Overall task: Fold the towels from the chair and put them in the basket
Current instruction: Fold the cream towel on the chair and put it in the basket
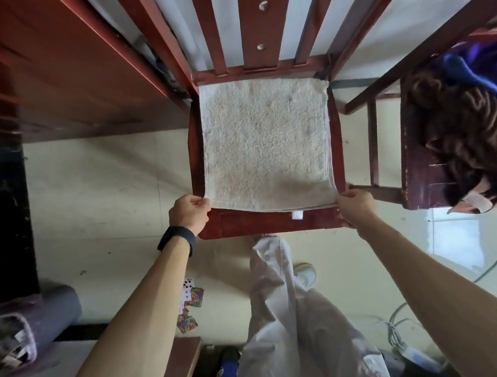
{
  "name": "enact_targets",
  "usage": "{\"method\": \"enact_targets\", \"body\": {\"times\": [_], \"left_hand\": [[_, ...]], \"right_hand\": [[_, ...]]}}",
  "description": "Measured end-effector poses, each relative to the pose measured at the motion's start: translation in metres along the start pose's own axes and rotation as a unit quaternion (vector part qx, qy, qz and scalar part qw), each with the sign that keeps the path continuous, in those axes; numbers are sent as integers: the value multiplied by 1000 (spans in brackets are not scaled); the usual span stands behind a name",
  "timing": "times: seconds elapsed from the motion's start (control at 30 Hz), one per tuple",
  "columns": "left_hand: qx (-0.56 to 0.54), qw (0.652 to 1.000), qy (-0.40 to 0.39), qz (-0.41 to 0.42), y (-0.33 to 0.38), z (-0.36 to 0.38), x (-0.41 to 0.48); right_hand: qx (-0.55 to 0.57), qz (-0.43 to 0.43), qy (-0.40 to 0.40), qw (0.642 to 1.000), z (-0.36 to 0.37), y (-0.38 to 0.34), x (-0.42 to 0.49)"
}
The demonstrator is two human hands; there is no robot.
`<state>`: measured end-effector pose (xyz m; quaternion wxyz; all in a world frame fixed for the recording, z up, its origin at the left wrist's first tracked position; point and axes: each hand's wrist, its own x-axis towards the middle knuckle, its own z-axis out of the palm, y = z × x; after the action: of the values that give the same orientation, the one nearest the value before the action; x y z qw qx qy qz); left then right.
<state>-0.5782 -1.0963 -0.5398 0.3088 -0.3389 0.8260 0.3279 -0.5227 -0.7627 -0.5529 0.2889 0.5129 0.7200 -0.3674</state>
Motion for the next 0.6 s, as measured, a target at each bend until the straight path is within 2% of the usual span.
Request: {"method": "enact_targets", "body": {"times": [0.13, 0.33, 0.43, 0.6], "left_hand": [[4, 1000, -14, -19, -2, 13, 1], [35, 999, 3, -15, -17, 30, 10], [9, 1000, 9, -18, -18, 34, 15], [-30, 998, 22, -60, -12, 43, 19]], "right_hand": [[-60, -27, 16, 998, 9, 15, 7], [-36, -42, 64, 996, 23, 28, 11], [-57, -75, 73, 993, 30, 33, 11], [-71, -73, 71, 992, 34, 34, 18]]}}
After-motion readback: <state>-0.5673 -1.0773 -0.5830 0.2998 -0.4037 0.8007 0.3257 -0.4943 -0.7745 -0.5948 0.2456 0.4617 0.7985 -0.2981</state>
